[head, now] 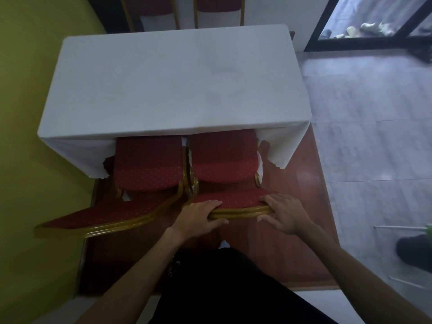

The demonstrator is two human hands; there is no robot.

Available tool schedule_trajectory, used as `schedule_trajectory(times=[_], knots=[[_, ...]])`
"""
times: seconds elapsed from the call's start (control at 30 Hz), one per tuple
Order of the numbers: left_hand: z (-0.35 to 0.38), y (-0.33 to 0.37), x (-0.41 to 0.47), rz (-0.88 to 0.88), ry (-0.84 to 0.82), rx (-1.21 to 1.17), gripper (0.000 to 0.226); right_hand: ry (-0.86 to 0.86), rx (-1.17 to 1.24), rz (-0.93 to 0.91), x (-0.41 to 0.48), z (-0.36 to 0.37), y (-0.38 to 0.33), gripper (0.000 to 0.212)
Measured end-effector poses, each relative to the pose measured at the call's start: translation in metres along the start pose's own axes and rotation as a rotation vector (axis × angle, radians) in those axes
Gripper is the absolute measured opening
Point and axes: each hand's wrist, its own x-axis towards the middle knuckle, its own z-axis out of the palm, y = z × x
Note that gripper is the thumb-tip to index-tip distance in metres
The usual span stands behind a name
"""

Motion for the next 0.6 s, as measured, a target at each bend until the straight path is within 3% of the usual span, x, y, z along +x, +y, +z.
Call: schedule_trajectory(times=[0.27,0.6], knots=[[0.001,0.002,-0.001,-0.028,0.000,0.030,0.084,0.087,-0.016,0.020,-0.002,0.001,-0.009,0.073],[0.005,0.003,-0.009,-0.005,0.041,0.032,0.078,0.052,-0.060,0.077,-0.009,-0.001,-0.020,0.075]])
